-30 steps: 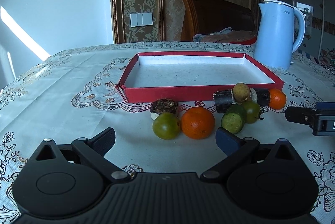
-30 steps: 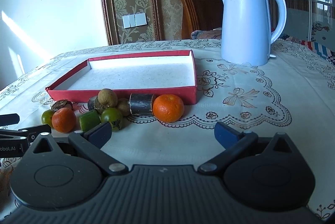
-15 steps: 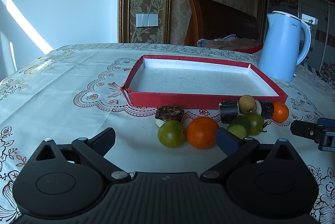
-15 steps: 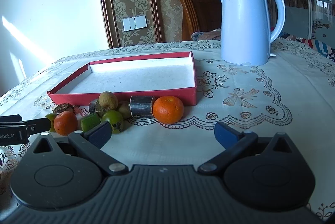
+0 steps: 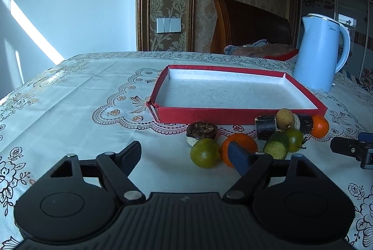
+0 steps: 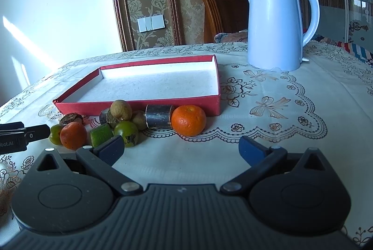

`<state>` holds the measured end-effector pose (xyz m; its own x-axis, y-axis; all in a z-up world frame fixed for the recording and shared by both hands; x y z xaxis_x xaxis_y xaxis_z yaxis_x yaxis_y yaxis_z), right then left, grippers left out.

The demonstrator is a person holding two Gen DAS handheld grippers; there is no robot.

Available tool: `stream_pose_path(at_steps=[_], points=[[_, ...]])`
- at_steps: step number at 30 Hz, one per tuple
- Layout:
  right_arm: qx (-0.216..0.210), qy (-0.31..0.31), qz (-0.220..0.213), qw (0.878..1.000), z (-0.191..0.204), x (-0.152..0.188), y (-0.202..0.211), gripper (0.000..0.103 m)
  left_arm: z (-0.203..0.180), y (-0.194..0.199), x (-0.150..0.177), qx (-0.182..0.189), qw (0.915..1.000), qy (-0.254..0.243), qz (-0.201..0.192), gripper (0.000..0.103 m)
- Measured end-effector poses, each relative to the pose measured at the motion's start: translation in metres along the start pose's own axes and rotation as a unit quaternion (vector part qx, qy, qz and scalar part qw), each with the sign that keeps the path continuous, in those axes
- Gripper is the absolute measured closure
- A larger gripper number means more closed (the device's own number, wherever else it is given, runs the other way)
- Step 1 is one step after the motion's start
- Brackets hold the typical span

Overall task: Organize fruits
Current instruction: 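Move the left tool toward the green tomato while the right tool approaches the mandarin, then close the left tool on the dark green tomato while the right tool grasps the mandarin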

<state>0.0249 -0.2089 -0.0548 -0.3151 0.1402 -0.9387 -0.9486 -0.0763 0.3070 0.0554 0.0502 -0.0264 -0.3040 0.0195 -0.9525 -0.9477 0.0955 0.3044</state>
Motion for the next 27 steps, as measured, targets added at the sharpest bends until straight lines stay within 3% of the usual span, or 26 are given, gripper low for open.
stream_pose_path(at_steps=[3, 11, 15, 16, 18, 27], points=[[0.000, -0.001, 0.000, 1.000, 0.000, 0.000, 0.000, 0.000, 0.005, -0.010, 0.004, -0.001, 0.9997, 0.007, 0.023, 0.036], [0.000, -0.001, 0.002, 1.000, 0.000, 0.000, -0.001, 0.000, -0.007, -0.015, 0.003, 0.013, 0.9997, -0.008, 0.018, 0.036], [0.000, -0.001, 0.002, 1.000, 0.000, 0.001, -0.001, 0.000, -0.007, -0.018, -0.001, 0.019, 0.9996, 0.009, 0.018, 0.036], [0.000, -0.001, 0.003, 1.000, 0.000, 0.001, -0.001, 0.000, -0.006, -0.019, 0.000, 0.020, 0.9996, 0.013, 0.015, 0.038], [-0.001, -0.002, 0.003, 1.000, 0.000, 0.001, -0.001, 0.000, -0.004, -0.020, 0.003, 0.022, 0.9995, 0.016, 0.018, 0.053], [-0.007, -0.015, 0.013, 1.000, -0.003, 0.000, -0.005, 0.000, -0.003, -0.020, 0.006, 0.041, 0.9986, 0.026, 0.021, 0.054]])
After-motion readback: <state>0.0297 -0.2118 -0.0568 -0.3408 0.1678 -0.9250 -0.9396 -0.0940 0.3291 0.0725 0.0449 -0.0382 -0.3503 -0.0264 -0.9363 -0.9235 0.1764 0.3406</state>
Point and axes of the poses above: each gripper's, at about its wrist camera, not at the fingertips, and y roughly against the way its jaws point, z to its left, x to its underside, the point moved 6 cm from there along -y, roughly the way its jaws point, and after that the axes turned 12 degrees about -z, right-handed, at the moved point
